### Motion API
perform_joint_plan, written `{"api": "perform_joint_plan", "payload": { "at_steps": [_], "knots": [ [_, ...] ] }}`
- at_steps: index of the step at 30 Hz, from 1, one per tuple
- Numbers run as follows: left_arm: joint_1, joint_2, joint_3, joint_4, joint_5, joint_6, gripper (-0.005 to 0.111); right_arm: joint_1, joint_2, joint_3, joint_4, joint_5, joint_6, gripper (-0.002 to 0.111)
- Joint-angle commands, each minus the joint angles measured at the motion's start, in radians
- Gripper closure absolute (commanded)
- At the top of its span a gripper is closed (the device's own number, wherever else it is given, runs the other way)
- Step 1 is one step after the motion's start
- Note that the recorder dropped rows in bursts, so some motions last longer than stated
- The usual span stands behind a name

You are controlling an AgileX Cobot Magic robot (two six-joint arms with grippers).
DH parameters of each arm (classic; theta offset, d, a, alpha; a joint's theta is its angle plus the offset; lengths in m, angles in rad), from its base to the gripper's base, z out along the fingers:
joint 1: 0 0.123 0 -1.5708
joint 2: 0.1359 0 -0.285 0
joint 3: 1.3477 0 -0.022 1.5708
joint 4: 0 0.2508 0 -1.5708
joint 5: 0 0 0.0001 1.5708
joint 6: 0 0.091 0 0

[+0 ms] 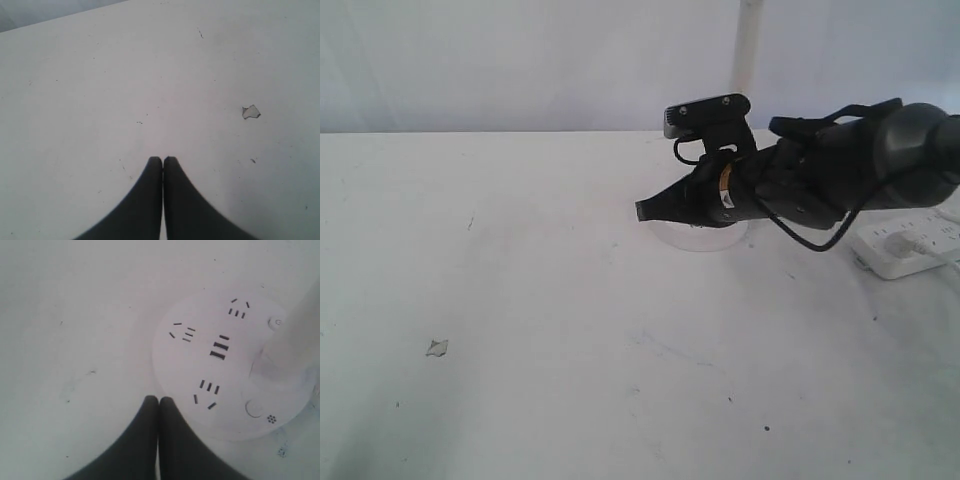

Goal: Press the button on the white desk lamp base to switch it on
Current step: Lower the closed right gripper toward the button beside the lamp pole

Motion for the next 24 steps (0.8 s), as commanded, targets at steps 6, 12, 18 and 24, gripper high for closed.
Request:
{"api": "perform_joint_plan", "payload": {
  "at_steps": [6, 12, 18, 24],
  "knots": [
    [0.001, -0.004, 0.003, 0.000, 0.001, -0.001, 0.107, -0.003, 0.083, -0.114, -0.025, 0.166, -0.008, 0.108],
    [0.001, -0.004, 0.003, 0.000, 0.001, -0.001, 0.107, -0.003, 0.107, -0.173, -0.045, 0.247, -0.008, 0.108],
    [0.001, -0.004, 0.003, 0.000, 0.001, -0.001, 0.107, -0.003, 0.177, -0.228, -0.045, 0.381, -0.008, 0.108],
    [0.001, -0.004, 0.003, 0.000, 0.001, -0.001, 0.107, -0.036, 0.215, -0.240, -0.009, 0.363, 0.007, 0.108]
  ]
}}
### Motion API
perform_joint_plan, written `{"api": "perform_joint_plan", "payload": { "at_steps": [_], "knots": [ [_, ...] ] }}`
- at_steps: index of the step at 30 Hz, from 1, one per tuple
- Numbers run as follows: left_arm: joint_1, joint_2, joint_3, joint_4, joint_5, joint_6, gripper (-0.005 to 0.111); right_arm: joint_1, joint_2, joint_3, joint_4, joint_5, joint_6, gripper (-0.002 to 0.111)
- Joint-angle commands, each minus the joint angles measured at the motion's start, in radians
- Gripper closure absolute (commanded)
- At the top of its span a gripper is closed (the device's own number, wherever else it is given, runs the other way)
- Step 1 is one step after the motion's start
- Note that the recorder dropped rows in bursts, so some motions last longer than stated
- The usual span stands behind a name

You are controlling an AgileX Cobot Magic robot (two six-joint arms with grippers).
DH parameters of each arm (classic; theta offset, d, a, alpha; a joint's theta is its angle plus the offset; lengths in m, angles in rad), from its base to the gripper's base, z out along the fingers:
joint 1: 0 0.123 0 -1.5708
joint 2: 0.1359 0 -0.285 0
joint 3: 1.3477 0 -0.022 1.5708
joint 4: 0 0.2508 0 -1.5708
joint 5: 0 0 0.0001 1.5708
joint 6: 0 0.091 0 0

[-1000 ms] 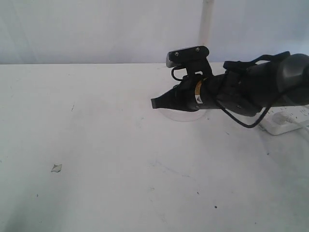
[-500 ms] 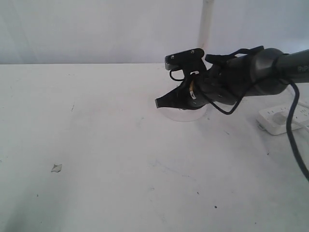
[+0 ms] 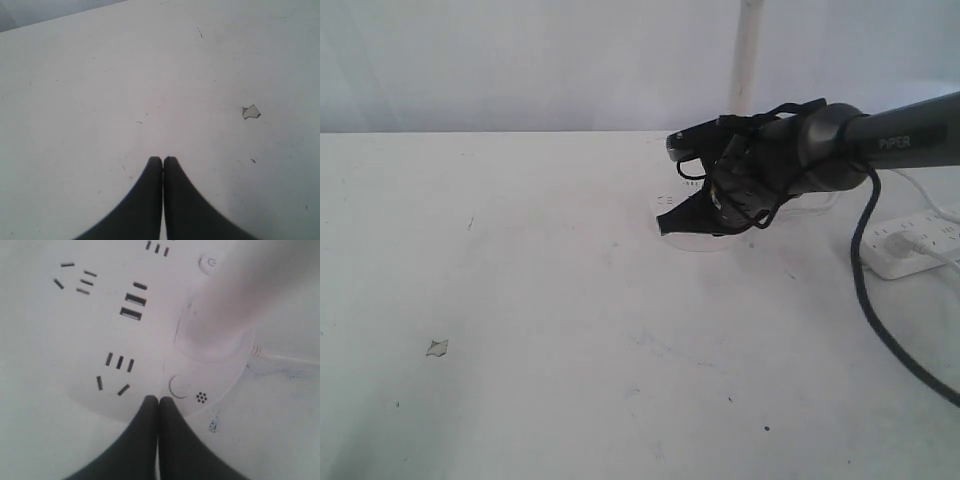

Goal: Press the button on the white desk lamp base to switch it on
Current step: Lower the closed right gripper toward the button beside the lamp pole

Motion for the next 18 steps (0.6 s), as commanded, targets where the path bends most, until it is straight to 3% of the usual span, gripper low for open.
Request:
{"api": "perform_joint_plan", "payload": {
  "at_steps": [1, 18],
  "knots": [
    [0.001, -0.004, 0.003, 0.000, 0.001, -0.001, 0.107, -0.038, 0.017, -0.007, 0.029, -0.020, 0.009, 0.108],
    [0.001, -0.004, 0.003, 0.000, 0.001, -0.001, 0.107, -0.075, 0.021, -0.007, 0.074, -0.185, 0.055, 0.108]
  ]
}}
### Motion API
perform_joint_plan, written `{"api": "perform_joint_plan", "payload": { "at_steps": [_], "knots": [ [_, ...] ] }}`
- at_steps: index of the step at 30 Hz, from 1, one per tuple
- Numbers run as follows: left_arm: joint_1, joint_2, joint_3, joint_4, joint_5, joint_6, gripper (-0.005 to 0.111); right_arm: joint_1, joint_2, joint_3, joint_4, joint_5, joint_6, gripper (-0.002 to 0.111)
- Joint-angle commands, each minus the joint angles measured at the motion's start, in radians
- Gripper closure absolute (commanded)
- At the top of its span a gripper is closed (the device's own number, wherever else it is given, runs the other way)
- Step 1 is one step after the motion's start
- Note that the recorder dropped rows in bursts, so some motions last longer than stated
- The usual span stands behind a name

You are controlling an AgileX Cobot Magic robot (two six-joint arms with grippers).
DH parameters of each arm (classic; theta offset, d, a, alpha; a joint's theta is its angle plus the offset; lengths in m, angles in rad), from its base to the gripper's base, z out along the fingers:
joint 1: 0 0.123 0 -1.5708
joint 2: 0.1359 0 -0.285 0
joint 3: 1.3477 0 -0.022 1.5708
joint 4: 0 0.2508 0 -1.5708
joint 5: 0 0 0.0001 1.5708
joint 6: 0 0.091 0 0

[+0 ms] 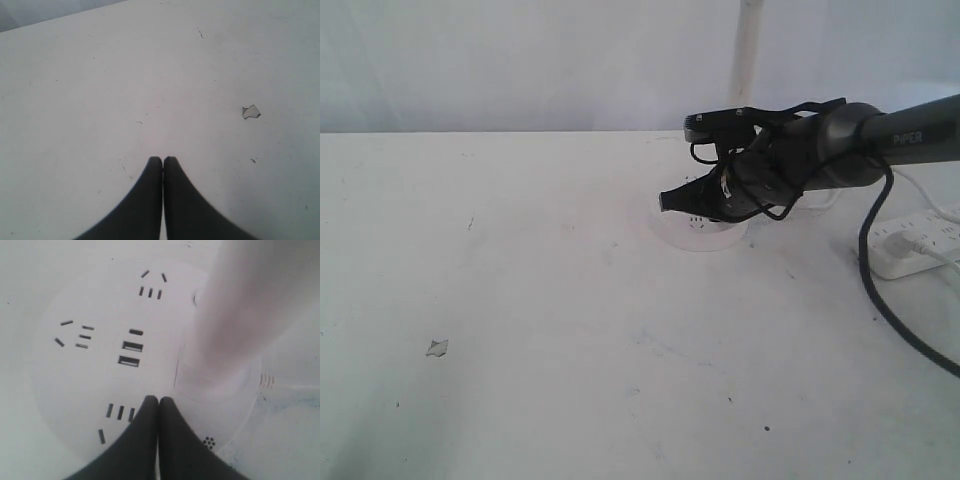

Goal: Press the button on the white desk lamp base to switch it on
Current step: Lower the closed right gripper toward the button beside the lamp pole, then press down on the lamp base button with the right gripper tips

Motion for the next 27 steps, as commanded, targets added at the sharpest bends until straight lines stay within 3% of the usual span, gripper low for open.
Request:
{"api": "perform_joint_plan", "payload": {
  "at_steps": [1, 27],
  "knots": [
    [0.001, -0.004, 0.003, 0.000, 0.001, -0.001, 0.107, -0.015, 0.001, -0.003, 0.003, -0.005, 0.007, 0.108],
    [0.001, -0.004, 0.003, 0.000, 0.001, -0.001, 0.107, -0.028, 0.061, 0.002, 0.052, 0.005, 0.004, 0.108]
  ]
}}
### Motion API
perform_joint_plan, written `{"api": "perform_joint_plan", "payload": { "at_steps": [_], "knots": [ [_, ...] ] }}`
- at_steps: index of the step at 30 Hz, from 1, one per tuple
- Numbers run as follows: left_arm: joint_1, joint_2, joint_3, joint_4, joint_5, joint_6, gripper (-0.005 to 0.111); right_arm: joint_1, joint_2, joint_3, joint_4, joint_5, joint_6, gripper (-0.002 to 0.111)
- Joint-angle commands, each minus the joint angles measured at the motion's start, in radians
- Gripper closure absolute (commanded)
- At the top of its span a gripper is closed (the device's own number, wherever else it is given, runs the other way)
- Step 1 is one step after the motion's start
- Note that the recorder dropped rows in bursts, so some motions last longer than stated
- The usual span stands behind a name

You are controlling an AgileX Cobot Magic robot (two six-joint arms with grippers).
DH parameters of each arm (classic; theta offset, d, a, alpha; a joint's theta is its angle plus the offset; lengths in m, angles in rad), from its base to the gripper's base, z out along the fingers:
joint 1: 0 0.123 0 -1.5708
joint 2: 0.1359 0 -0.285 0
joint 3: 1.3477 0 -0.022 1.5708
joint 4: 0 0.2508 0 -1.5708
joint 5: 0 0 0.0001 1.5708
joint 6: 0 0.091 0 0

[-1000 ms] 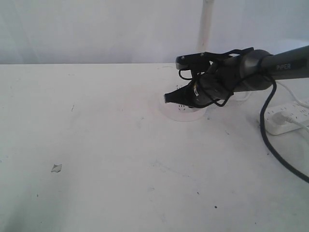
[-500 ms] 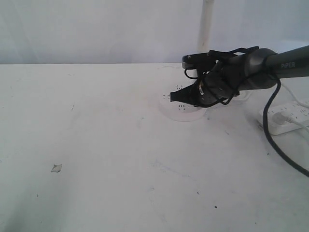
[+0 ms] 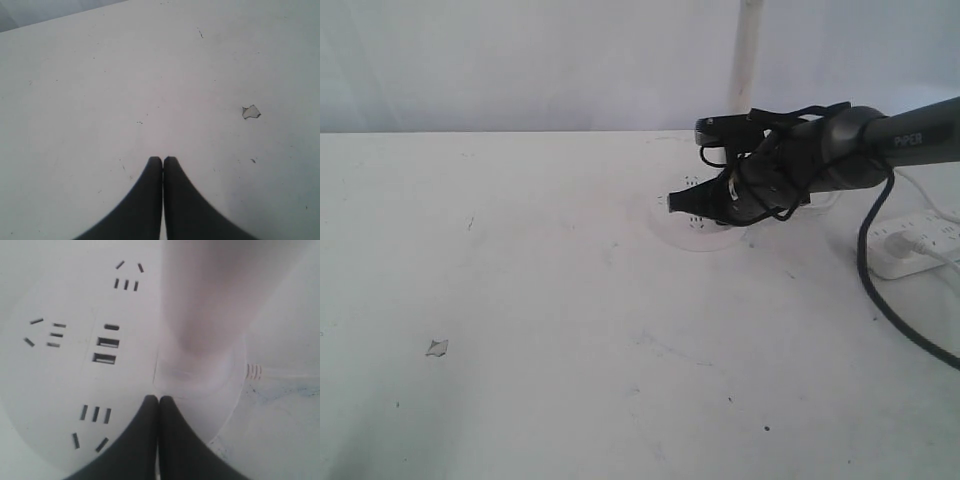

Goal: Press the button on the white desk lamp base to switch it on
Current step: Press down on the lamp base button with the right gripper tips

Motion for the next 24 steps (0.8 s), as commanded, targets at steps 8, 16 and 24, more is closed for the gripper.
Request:
{"api": "perform_joint_plan", "payload": {
  "at_steps": [8, 16, 24],
  "knots": [
    [0.001, -0.004, 0.003, 0.000, 0.001, -0.001, 0.107, -0.005, 0.067, 0.003, 0.006, 0.096, -0.006, 0.108],
    [0.001, -0.004, 0.003, 0.000, 0.001, -0.001, 0.107, -0.005, 0.070, 0.003, 0.223, 0.269, -0.365, 0.108],
    [0.001, -0.004, 0.003, 0.000, 0.001, -0.001, 0.107, -0.015, 0.187, 0.003, 0.465, 0.365, -0.623, 0.108]
  ]
}}
